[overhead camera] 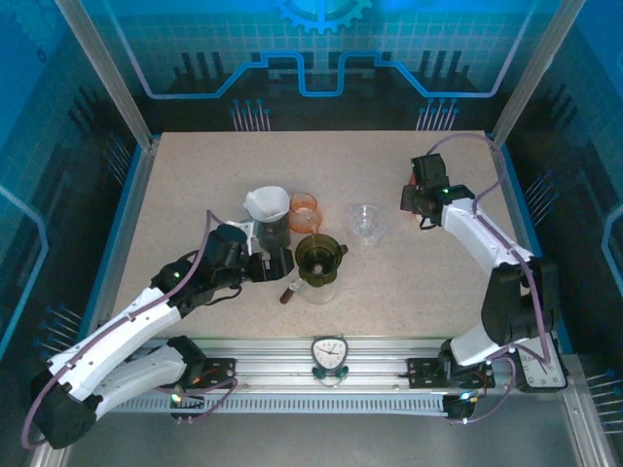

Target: Place the coffee filter in the dripper

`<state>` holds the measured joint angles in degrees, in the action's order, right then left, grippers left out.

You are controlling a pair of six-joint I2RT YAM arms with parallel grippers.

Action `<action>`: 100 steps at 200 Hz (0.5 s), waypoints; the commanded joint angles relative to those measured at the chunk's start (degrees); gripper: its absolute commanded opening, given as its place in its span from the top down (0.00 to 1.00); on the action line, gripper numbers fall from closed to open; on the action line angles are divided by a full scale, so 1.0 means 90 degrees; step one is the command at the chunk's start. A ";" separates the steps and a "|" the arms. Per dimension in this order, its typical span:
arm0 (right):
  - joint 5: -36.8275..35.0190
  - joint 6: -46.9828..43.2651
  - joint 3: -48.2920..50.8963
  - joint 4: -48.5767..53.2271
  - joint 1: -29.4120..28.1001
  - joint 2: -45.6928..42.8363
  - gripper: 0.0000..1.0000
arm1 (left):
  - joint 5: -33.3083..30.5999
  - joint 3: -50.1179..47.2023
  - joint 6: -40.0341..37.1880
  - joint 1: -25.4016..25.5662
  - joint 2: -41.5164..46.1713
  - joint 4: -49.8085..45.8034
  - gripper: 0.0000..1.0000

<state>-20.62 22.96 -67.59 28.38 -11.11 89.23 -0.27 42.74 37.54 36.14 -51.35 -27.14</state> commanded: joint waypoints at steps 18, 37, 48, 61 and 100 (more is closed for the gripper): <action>-0.0069 -0.0095 -0.0262 0.0180 0.0277 0.0675 0.50 | -0.0086 -0.0236 0.0009 -0.0075 0.0042 0.0173 0.01; -0.0023 -0.0120 -0.0296 0.0063 0.0337 0.0924 0.51 | -0.0082 -0.0277 0.0014 -0.0094 0.0022 0.0168 0.01; -0.0044 -0.0133 -0.0353 0.0021 0.0354 0.1091 0.53 | -0.0087 -0.0286 0.0002 -0.0116 0.0007 0.0164 0.01; -0.0052 -0.0125 -0.0427 0.0018 0.0399 0.1244 0.55 | -0.0087 -0.0278 -0.0001 -0.0128 -0.0006 0.0154 0.01; 0.0006 -0.0140 -0.0585 -0.0042 0.0434 0.1581 0.64 | -0.0095 -0.0257 -0.0014 -0.0158 -0.0032 0.0134 0.01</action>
<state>-20.58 22.06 -70.50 28.49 -8.08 101.78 -0.27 40.97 37.52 35.31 -51.37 -26.63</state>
